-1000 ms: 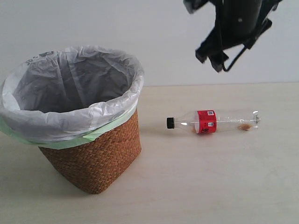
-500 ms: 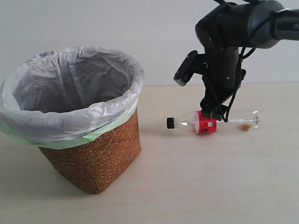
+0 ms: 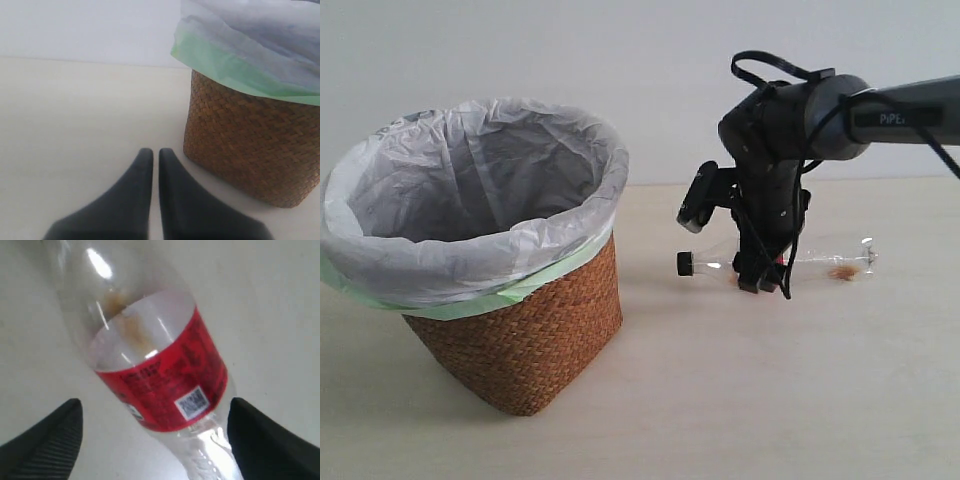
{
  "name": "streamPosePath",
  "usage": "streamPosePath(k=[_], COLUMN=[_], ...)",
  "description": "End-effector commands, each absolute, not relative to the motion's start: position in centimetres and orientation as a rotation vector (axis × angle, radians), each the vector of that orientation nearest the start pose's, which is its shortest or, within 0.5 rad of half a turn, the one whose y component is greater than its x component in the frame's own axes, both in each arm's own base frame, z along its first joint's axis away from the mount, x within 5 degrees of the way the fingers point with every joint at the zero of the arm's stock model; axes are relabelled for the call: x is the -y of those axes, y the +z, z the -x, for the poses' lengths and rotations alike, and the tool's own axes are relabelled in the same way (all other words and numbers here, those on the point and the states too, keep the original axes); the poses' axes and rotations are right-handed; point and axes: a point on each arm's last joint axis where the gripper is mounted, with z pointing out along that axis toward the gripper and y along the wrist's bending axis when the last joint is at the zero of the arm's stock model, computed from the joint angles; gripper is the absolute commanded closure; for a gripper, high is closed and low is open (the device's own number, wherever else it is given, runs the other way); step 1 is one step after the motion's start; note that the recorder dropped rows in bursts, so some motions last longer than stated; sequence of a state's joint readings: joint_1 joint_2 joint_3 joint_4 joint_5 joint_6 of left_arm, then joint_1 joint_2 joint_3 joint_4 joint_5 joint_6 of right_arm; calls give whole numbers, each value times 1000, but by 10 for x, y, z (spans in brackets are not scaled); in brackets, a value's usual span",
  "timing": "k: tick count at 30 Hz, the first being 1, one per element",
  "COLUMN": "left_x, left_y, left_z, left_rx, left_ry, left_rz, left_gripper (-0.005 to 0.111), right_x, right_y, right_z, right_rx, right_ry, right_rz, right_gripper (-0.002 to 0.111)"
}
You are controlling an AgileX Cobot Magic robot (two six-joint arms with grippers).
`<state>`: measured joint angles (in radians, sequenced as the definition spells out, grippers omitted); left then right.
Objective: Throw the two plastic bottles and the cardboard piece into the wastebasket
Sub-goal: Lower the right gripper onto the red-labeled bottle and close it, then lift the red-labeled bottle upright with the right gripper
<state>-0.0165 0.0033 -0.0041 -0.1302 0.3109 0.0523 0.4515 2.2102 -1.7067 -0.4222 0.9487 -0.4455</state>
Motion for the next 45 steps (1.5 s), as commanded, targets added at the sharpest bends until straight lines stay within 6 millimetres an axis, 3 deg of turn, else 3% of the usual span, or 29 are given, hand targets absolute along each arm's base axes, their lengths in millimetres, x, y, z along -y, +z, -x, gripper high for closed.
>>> streamPosePath(k=[1,7,14,16,20,22,25,30,37,39,45], left_x=[4,4,4,4,4,4,4,4,4,4,4], left_y=[185,185,185,185,185,185,185,185,185,185,185], left_z=[-54,-54,-54,-54,-54,-54,-54,-54,-54,-54,-54], left_rx=[-1792,-1792,-1792,-1792,-1792,-1792,-1792,-1792,-1792,-1792,-1792], left_ry=[-101,-101,-101,-101,-101,-101,-101,-101,-101,-101,-101], left_rz=[27,27,27,27,27,27,27,27,27,27,27], left_gripper=[103,103,103,103,103,103,103,103,103,103,103], right_x=[-175,-178,-178,-178,-178,-178,-179,-175,-167,-160,-141], right_y=[147,128,129,130,130,132,148,197,268,277,261], right_z=[-431,-434,-435,-435,-435,-435,-435,-427,-389,-374,-327], right_rx=[-2422,-2415,-2453,-2461,-2475,-2499,-2515,-2533,-2521,-2520,-2523], right_ry=[-532,-518,-500,-496,-493,-485,-453,-385,-145,-109,-28], right_rz=[1561,1579,1477,1450,1426,1365,1209,945,635,546,437], right_gripper=[37,37,40,52,98,108,102,101,101,101,101])
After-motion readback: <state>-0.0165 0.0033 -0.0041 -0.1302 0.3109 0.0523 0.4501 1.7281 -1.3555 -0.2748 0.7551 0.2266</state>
